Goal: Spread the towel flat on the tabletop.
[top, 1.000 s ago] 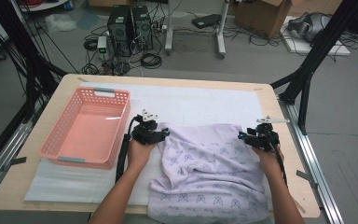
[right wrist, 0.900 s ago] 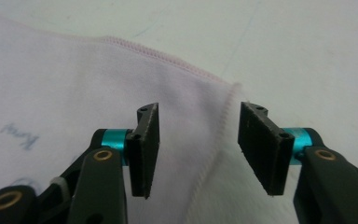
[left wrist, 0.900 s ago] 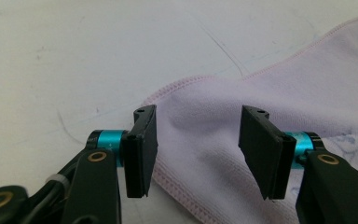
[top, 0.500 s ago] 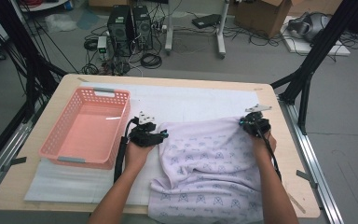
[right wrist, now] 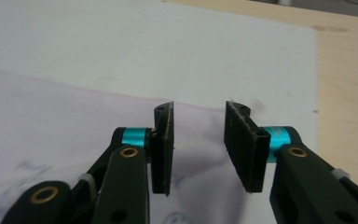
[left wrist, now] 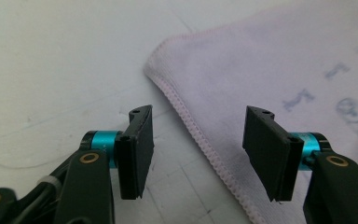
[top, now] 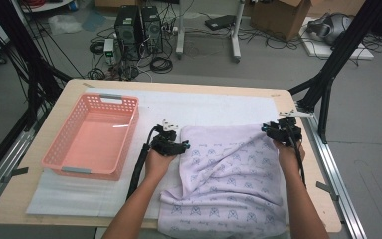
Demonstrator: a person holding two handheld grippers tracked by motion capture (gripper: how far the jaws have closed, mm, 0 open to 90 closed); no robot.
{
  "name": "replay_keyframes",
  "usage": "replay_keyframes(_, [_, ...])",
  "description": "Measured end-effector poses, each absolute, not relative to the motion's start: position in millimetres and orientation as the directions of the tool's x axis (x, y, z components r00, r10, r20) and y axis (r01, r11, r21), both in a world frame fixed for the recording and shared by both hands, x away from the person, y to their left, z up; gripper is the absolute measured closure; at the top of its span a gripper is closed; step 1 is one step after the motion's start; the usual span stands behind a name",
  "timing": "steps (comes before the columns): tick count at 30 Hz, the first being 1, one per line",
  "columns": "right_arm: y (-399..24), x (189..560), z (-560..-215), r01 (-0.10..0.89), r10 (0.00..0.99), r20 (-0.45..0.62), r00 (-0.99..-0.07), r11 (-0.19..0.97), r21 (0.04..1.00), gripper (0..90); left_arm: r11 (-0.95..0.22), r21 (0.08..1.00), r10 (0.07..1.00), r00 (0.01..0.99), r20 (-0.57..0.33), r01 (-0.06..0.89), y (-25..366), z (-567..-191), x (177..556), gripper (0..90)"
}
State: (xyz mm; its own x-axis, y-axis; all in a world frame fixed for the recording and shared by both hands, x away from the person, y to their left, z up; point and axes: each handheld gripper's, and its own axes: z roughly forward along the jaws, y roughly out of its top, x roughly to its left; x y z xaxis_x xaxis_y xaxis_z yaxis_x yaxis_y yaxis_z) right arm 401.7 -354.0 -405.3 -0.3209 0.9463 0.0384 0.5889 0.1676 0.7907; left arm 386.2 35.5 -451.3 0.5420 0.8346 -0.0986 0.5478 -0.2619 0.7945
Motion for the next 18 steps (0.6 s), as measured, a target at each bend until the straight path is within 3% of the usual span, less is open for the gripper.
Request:
replay_keyframes(2, [-353,398,-403,0.587,0.94,0.035,-0.339,0.182,0.789,61.2,-0.327,0.786,0.835,0.55,-0.02,0.524,28,-450,386,50.2])
replay_keyframes(5, [-354,394,-400,0.581,0.933,0.044,-0.356,0.184,0.793,60.3,-0.355,0.778,0.825,0.565,0.0,0.519,23,-447,390,86.0])
replay_keyframes(10, [-356,386,-400,0.581,0.917,0.083,-0.39,0.175,0.795,60.3,-0.323,0.798,0.889,0.451,0.073,0.508,41,-441,415,87.0])
replay_keyframes(13, [-359,378,-404,0.582,0.908,0.088,-0.409,0.185,0.792,60.2,-0.256,0.799,0.925,0.378,0.039,0.544,63,-440,428,87.0])
replay_keyframes(15, [-361,375,-408,0.591,0.903,0.097,-0.418,0.189,0.784,59.8,-0.191,0.804,0.93,0.366,-0.036,0.563,72,-442,430,85.6])
replay_keyframes(18, [-362,372,-414,0.6,0.894,0.125,-0.429,0.179,0.78,57.8,-0.171,0.805,0.916,0.394,-0.083,0.568,72,-445,428,64.3])
